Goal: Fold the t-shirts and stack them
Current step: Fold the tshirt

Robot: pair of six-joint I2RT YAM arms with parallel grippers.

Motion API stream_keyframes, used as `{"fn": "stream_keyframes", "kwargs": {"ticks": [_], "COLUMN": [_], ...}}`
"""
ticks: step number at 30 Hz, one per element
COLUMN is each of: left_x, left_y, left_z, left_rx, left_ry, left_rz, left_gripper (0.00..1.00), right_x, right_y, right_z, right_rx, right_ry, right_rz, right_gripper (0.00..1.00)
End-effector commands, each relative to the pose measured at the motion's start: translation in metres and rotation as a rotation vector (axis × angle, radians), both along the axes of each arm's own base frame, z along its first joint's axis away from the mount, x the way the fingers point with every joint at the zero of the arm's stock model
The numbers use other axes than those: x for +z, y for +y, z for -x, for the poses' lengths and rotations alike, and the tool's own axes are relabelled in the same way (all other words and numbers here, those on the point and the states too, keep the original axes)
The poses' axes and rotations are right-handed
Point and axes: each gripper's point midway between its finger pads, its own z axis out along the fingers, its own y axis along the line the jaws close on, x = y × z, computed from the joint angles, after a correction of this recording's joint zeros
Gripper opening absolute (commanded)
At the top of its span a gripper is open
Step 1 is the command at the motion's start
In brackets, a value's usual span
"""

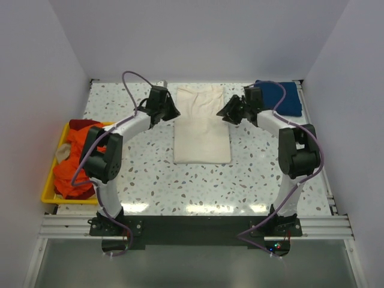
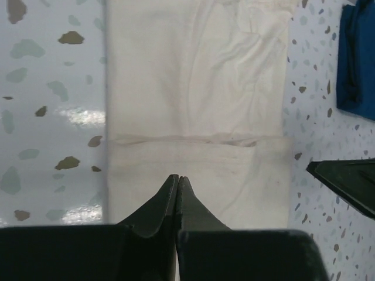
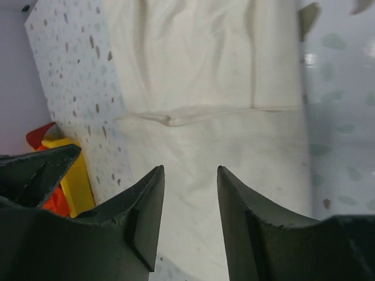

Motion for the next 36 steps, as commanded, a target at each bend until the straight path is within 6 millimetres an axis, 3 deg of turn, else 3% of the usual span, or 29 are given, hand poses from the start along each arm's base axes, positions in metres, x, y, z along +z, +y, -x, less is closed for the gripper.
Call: {"fn": "stream_keyframes", "kwargs": {"ticks": [1, 4, 6, 7, 9, 13, 16, 20, 23, 29, 36], "left_x": [0.023, 0.008, 0.011, -0.003, -0.011, -0.054, -0.073, -0.091, -0.101, -0.105, -0.072], "left_y": [-0.048, -0.07, -0.084, -0.088, -0.093, -0.075, -0.055, -0.039, -0.033, -0.027, -0.025], "left_z": [-0.005, -0.004, -0.009, -0.009, -0.011, -0.018, -0.021, -0.018, -0.012, -0.006, -0.018], "left_rx": [-0.13, -0.199, -0.253, -0.268, -0.294, -0.249, -0.197, -0.159, -0.137, -0.116, -0.144], "left_ry": [-0.077, -0.058, -0.088, -0.064, -0.05, 0.033, 0.069, 0.109, 0.138, 0.156, 0.084], "left_rz": [0.073, 0.102, 0.142, 0.146, 0.148, 0.102, 0.082, 0.06, 0.065, 0.105, 0.185], "left_gripper": [0.0, 0.0, 0.0, 0.0, 0.0, 0.0, 0.0, 0.0, 0.0, 0.0, 0.02], "right_x": [0.034, 0.018, 0.016, -0.001, -0.008, -0.042, -0.06, -0.064, -0.064, -0.072, -0.071], "right_y": [0.055, 0.073, 0.084, 0.088, 0.092, 0.083, 0.064, 0.037, 0.031, 0.02, 0.02], "right_z": [-0.005, -0.007, -0.007, -0.006, -0.01, -0.018, -0.016, -0.027, -0.027, -0.029, -0.03], "right_rx": [0.163, 0.207, 0.253, 0.266, 0.283, 0.283, 0.246, 0.191, 0.199, 0.197, 0.203], "right_ry": [-0.134, -0.129, -0.135, -0.102, -0.09, -0.042, 0.028, 0.024, 0.04, 0.062, 0.066], "right_rz": [-0.03, -0.056, -0.097, -0.103, -0.11, -0.052, -0.079, -0.153, -0.199, -0.235, -0.247], "right_gripper": [0.44, 0.34, 0.29, 0.26, 0.21, 0.16, 0.16, 0.17, 0.18, 0.2, 0.22]}}
